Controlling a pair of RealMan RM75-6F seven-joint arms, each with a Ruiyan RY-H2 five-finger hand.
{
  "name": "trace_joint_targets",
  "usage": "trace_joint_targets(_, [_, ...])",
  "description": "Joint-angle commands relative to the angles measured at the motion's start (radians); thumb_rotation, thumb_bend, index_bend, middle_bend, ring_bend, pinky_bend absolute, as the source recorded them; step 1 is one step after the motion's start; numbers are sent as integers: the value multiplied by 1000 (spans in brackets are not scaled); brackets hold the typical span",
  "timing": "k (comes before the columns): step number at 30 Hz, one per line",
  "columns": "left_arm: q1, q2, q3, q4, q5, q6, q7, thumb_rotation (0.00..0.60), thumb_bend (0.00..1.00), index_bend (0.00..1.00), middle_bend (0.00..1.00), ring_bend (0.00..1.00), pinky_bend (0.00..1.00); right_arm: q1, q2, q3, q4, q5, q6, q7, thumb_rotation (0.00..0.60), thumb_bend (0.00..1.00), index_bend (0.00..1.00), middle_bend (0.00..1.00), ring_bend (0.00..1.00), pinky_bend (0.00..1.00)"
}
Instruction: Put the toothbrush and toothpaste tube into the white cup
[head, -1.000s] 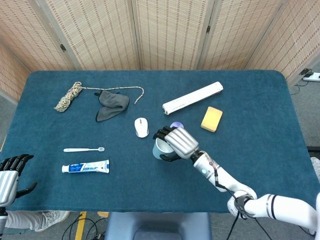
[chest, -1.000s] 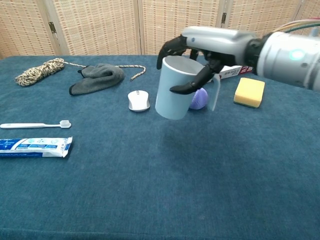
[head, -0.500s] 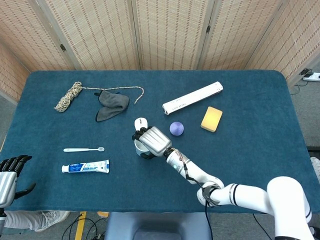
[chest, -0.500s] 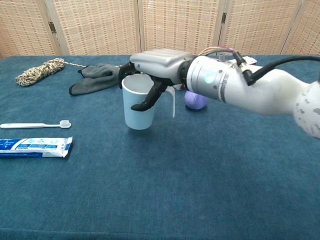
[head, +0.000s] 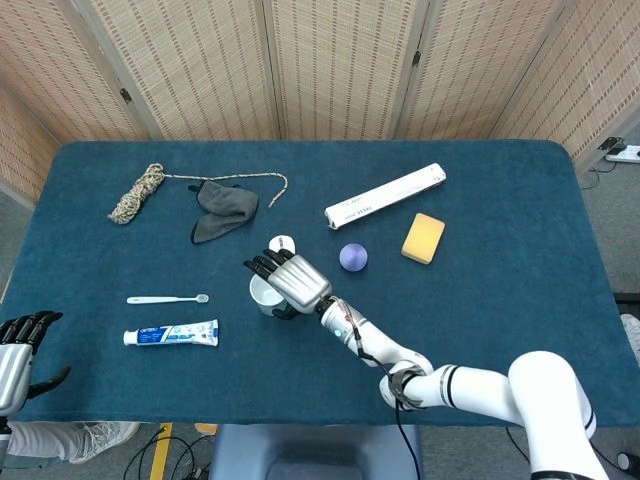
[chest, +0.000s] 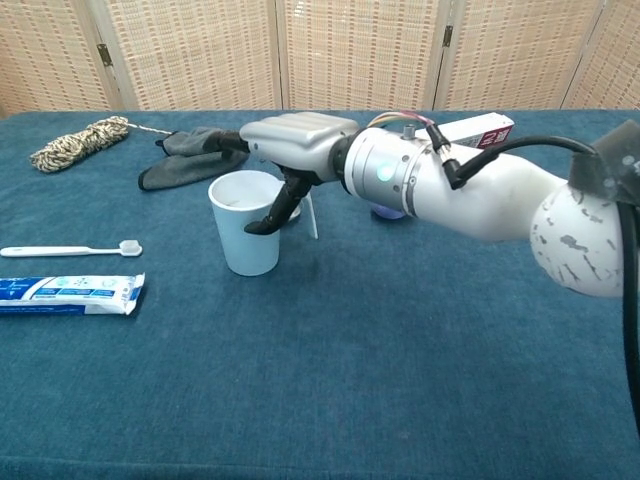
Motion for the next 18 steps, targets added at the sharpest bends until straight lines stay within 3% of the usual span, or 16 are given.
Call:
trace_joint_targets(1, [-3, -2, -2, 2, 2, -2, -1, 600, 236, 224, 231, 212, 214, -7, 18, -5, -22, -6, 17, 3, 600, 175, 0, 86, 53, 169])
trace_joint_targets(8, [-27, 5, -18, 4, 7, -17, -15, 600, 235, 223, 231, 212, 214, -82, 153, -16, -183, -52, 132, 20, 600, 178, 0, 98, 51, 162])
trace_joint_targets(18, [-141, 5, -72, 13, 14, -123, -60, 600, 235, 249, 233, 213, 214, -264, 407, -80, -450, -119, 330, 5, 600, 200, 0, 167, 71, 162])
